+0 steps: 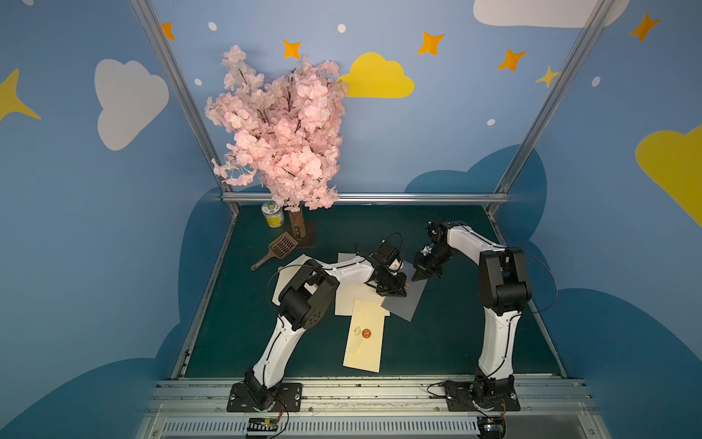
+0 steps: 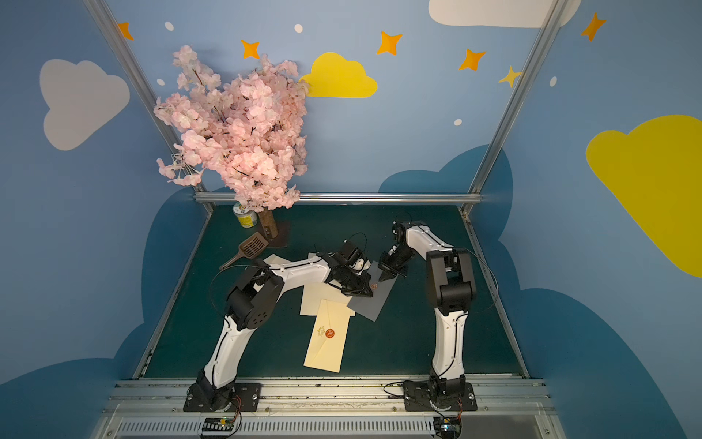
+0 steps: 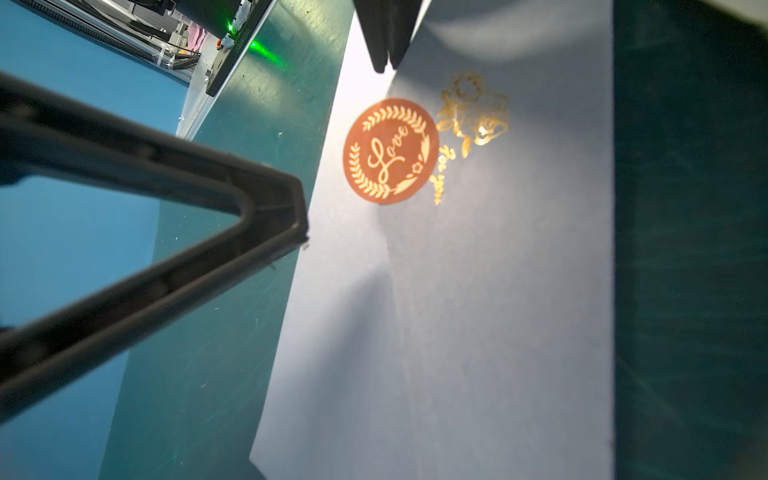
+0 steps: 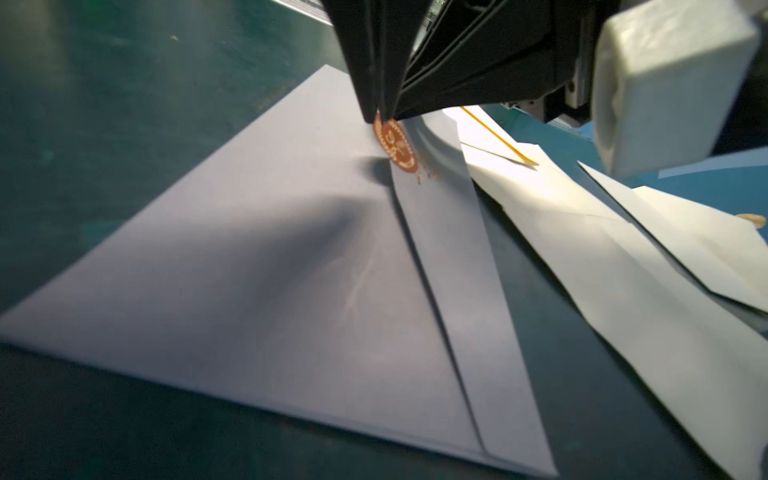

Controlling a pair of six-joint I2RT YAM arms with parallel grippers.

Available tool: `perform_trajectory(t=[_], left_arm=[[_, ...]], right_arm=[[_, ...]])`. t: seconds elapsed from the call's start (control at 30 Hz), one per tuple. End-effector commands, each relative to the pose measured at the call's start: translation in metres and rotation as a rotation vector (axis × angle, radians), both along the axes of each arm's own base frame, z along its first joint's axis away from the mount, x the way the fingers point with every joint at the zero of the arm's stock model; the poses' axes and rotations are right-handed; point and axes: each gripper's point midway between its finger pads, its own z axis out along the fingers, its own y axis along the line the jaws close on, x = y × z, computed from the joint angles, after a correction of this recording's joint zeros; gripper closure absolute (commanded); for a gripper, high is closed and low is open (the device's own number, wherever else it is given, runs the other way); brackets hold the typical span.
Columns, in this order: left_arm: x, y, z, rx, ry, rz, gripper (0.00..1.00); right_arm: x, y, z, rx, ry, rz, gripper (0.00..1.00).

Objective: Fold the letter paper in half and place it into the envelope
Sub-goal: Fold the envelope flap on the envelope.

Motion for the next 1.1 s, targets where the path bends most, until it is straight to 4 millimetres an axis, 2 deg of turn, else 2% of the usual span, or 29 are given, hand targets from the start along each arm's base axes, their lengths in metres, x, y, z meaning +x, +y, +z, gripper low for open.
perform_trajectory(t=[0.0, 0.23, 0.47, 0.6, 0.8, 0.9, 1.07], left_arm=[[-0.003, -0.002, -0.009, 0.01, 0.017, -0.024, 0.97], [-0.002, -0.003, -0.007, 0.008, 0.015, -0.023, 0.97], [0.004, -0.004, -0.001, -0.004, 0.001, -0.021, 0.97], [0.01, -0.006, 0.012, -0.018, -0.026, -0.028, 0.97], [0.015, 0.002, 0.046, -0.004, -0.095, -0.065, 0.97], [0.01, 0.015, 0.058, 0.022, -0.116, -0.085, 0.97], [-0.02, 0.036, 0.059, 0.059, -0.085, -0.127, 0.97]], right_arm=[[0.002, 0.01, 0.013, 0.063, -0.025, 0.005, 1.0], [0.0, 0.023, -0.006, 0.071, 0.014, 0.03, 1.0], [-0.005, 0.023, -0.029, 0.042, 0.059, 0.03, 1.0], [-0.013, 0.013, -0.048, -0.018, 0.1, 0.03, 1.0], [-0.016, -0.007, -0.064, -0.105, 0.14, 0.03, 1.0], [-0.017, -0.011, -0.065, -0.112, 0.144, 0.028, 1.0], [-0.015, -0.01, -0.063, -0.103, 0.138, 0.028, 1.0]])
